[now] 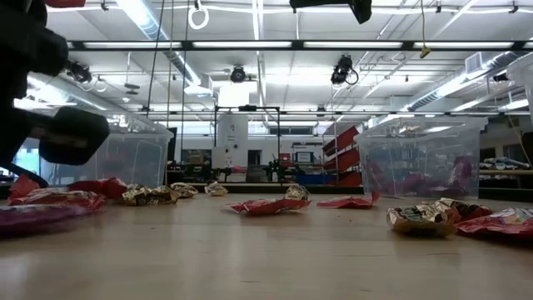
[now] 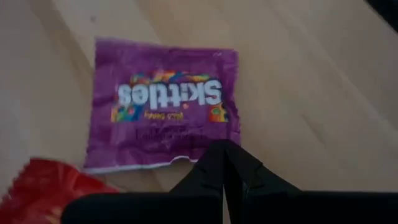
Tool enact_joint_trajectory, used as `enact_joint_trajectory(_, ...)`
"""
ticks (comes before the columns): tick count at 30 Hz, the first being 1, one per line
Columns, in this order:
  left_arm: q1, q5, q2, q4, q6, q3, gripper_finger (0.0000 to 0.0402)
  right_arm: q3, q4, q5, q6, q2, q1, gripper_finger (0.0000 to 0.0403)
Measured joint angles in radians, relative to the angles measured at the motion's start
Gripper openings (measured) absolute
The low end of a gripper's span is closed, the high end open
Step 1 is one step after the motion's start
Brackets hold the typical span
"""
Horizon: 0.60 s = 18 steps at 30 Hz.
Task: Sort candy
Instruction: Put the purple candy into the top right transparent bin
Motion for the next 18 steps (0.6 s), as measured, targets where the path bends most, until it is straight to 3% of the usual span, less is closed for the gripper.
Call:
enact_joint_trajectory(9, 0.017, -0.261, 0.067, 0.084, 0.004, 0.001, 0.0001, 0.0, 0.002, 0.0, 0.004, 0.0, 0.0, 0.0041)
enact_joint_trajectory(18, 0.103, -0.383, 0.101, 0.184, 0.013, 0.0, 0.0001, 0.0, 0.042, -0.004, -0.039, 0.035, 0.004, 0.0041)
